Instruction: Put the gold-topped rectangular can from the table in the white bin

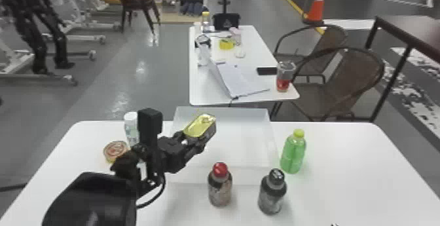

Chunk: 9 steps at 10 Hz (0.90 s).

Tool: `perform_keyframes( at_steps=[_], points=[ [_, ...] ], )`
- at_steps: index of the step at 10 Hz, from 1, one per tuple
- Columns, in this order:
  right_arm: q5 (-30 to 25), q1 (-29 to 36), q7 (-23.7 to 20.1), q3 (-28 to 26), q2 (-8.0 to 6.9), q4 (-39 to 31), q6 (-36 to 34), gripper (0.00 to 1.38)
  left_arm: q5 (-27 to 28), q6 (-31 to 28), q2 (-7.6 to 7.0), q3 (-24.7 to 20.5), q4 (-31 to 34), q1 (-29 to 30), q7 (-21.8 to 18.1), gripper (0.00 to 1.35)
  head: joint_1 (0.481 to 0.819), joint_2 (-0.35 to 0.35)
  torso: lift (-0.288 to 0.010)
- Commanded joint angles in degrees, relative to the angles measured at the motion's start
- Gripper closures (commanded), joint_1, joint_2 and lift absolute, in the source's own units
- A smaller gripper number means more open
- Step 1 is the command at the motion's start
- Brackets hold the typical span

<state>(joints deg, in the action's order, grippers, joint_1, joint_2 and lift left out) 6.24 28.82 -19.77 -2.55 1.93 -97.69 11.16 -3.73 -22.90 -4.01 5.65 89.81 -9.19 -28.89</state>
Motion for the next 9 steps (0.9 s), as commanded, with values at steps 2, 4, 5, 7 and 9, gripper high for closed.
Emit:
perform_keyframes(
  at_steps=[2,4,5,7,9],
  points=[
    [0.00,-0.08,0.00,0.00,0.00,0.14,0.00,0.42,6.71,-1.10,1.19,-1.96,-6.76,-4.78,-3.80,1.00,0.549,0.000,-0.100],
    [0.00,-0.35,-0.18,0.00,0.00,0.31,0.00,0.42,8.91,-2.33,0.40,-1.96,-11.77,-8.65,-9.43,0.89,0.549,0.000,-0.100],
    [0.09,-0.35,-0.27,0.00,0.00,0.31,0.00,0.42,9.53,-1.80,0.14,-1.69,-11.77,-8.74,-9.43,0.59,0.549,0.000,-0.100],
    [0.09,-0.44,-0.27,0.00,0.00,0.40,0.00,0.42,9.88,-1.80,0.58,-2.40,-11.77,-8.47,-9.34,0.32,0.549,0.000,-0.100],
    [0.09,-0.44,-0.27,0.00,0.00,0.40,0.00,0.42,10.05,-0.48,0.84,-2.84,-11.24,-7.51,-9.34,0.27,0.549,0.000,-0.100]
  ],
)
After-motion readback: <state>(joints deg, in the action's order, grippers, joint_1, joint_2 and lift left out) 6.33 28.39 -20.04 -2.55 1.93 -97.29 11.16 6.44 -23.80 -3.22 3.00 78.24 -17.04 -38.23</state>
